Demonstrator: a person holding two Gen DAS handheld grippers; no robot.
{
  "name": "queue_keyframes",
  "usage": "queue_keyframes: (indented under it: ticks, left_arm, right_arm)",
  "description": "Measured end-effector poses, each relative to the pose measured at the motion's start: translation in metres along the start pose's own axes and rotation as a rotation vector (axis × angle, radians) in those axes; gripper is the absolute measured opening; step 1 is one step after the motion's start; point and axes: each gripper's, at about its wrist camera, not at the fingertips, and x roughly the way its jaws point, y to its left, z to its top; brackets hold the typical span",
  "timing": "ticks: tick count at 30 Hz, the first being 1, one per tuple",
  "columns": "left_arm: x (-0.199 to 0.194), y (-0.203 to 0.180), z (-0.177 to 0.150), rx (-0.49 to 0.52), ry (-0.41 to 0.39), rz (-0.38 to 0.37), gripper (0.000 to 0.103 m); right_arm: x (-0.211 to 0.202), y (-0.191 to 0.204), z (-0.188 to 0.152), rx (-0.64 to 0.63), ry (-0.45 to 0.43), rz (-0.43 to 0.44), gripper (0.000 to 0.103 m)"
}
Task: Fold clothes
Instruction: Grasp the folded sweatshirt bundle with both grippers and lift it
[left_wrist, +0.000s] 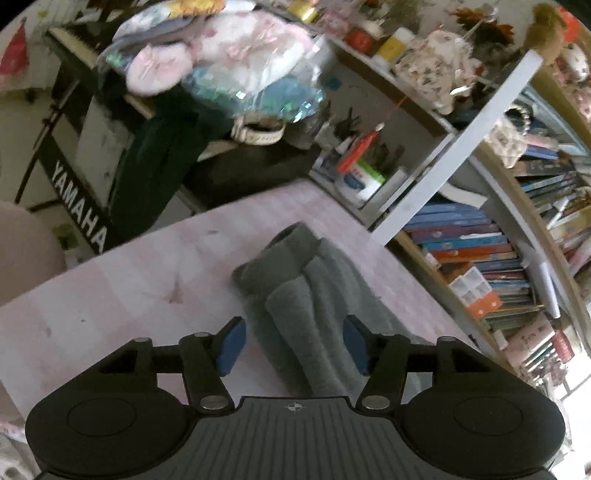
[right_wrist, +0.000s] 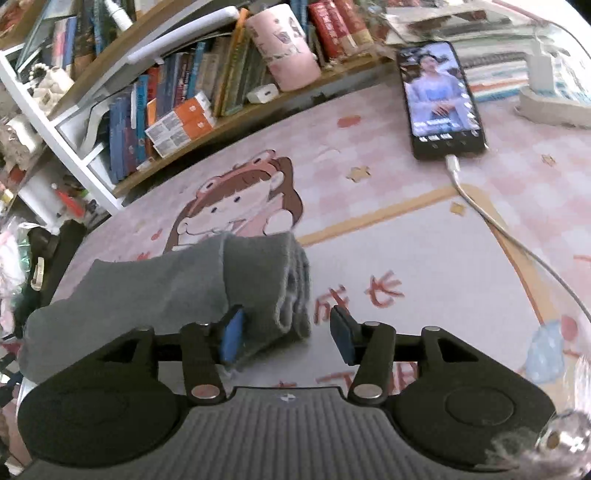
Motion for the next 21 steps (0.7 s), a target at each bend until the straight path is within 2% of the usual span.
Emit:
queue_keyframes:
  ticks: [2,5,6,7,8,9,11,13,14,16,18,19,21]
  left_arm:
    - [0.013,0.006,0.000,-0.041,0.009,-0.006,0.054]
    - [0.029,0.008,0.002,-0.083,-0.004,-0.044,0.054]
    - [0.034,0.009,0.003,-0.098,-0.008,-0.059,0.052]
    - [0.041,0.005,0.007,-0.106,-0.008,-0.082,0.042]
    - [0.049,0.001,0.011,-0.113,-0.008,-0.108,0.026]
    - [0.057,-0.004,0.015,-0.121,-0.008,-0.133,0.019]
    - [0.072,-0.013,0.023,-0.135,-0.008,-0.183,0.013]
    - [0.087,-0.022,0.031,-0.149,-0.008,-0.234,0.012]
    - [0.095,-0.027,0.035,-0.156,-0.008,-0.259,0.011]
    - [0.089,-0.039,0.044,-0.154,-0.074,-0.317,0.011]
    - [0.086,-0.042,0.044,-0.128,-0.090,-0.309,0.012]
    - [0.085,-0.043,0.043,-0.114,-0.095,-0.303,0.012]
    - [0.096,-0.034,0.039,-0.085,-0.037,-0.222,0.012]
  right_arm:
    - [0.005,0.000,-0.001,0.010,0.013,0.016,0.048]
    - [0.017,0.007,0.000,0.001,0.022,0.030,0.049]
    - [0.021,0.012,0.001,-0.018,0.014,0.023,0.045]
    - [0.025,0.016,0.003,-0.036,0.007,0.019,0.042]
    - [0.031,0.020,0.006,-0.056,0.002,0.024,0.034]
    - [0.038,0.025,0.010,-0.075,-0.003,0.032,0.026]
    - [0.054,0.035,0.021,-0.120,-0.018,0.039,0.015]
    - [0.070,0.048,0.041,-0.154,-0.042,0.038,0.013]
    - [0.073,0.053,0.051,-0.161,-0.082,0.034,0.012]
    - [0.069,0.062,0.070,-0.172,-0.182,0.028,0.012]
    - [0.063,0.065,0.080,-0.159,-0.238,0.041,0.008]
    - [0.064,0.064,0.081,-0.150,-0.235,0.049,0.008]
    - [0.078,0.060,0.079,-0.159,-0.201,0.003,0.008]
